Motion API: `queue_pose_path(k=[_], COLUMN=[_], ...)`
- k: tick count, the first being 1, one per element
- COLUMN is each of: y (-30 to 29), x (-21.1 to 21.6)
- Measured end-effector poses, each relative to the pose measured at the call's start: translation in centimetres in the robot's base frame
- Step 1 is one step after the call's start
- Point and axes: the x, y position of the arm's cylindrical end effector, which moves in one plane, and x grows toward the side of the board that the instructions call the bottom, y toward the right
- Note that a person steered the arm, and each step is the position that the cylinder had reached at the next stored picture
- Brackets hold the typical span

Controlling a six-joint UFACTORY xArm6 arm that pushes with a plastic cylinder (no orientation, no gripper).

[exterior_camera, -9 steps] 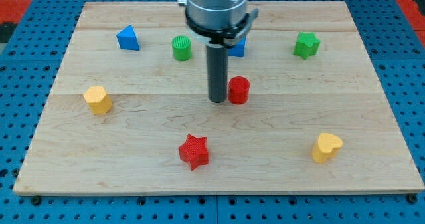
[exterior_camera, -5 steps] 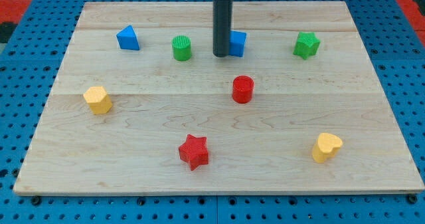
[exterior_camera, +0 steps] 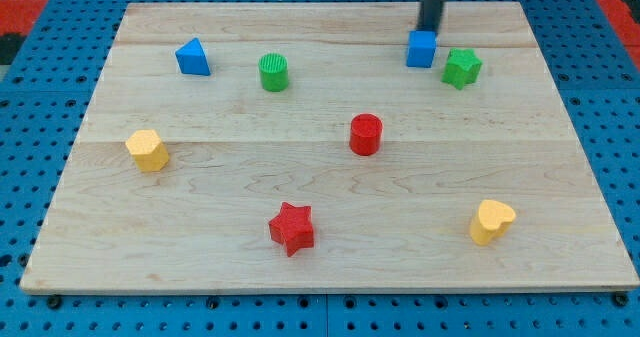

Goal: Arrange the cube and green star vertically

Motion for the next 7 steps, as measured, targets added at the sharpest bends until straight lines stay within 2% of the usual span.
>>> queue_pose_path(k=[1, 2, 3, 4, 5, 6, 7], y=[2.7, 3.0, 2.9, 2.9, 2.8, -1.5, -1.5], x=[1.5, 5.2, 10.7, 10.0, 7.0, 8.1, 12.3])
